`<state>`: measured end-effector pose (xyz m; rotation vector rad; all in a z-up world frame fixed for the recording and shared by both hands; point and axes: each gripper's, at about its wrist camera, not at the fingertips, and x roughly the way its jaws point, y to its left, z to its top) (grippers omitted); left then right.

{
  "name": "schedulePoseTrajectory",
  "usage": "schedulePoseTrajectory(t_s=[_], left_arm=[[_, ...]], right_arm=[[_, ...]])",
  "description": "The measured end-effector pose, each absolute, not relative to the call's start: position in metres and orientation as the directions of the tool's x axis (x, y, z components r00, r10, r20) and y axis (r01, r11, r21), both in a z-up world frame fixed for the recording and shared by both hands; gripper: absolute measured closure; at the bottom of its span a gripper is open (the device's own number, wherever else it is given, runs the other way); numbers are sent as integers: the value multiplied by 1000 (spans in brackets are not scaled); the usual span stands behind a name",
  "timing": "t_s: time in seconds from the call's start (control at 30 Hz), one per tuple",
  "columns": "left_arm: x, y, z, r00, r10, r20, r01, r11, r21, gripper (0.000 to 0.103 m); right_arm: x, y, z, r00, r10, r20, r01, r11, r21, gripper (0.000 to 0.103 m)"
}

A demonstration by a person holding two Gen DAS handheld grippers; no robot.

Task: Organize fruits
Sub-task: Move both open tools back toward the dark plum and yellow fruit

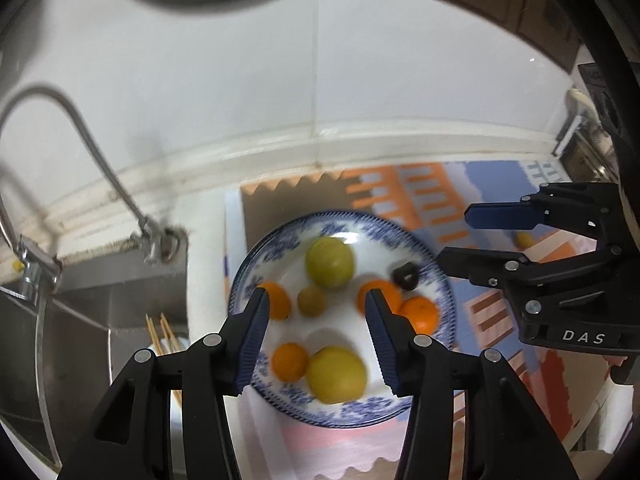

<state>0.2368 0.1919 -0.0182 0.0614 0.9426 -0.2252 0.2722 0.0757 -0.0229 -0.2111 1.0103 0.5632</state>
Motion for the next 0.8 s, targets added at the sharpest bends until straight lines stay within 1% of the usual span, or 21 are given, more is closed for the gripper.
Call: schedulePoseTrajectory(t_s=[0.17, 0.37, 0.8], left_arm=[[232, 169, 3, 598, -194, -778, 263, 964, -39, 52], [233, 138, 21, 621, -234, -748, 329, 944, -21, 52], [249, 56, 28, 601, -334, -726, 519, 854, 37, 52]], right_arm=[[264, 52, 0, 454, 346, -821, -499, 862, 88, 56], [257, 16, 19, 522, 313, -794, -430, 900, 72, 56], [242, -69, 30, 620, 216, -755, -234, 968, 85, 56]])
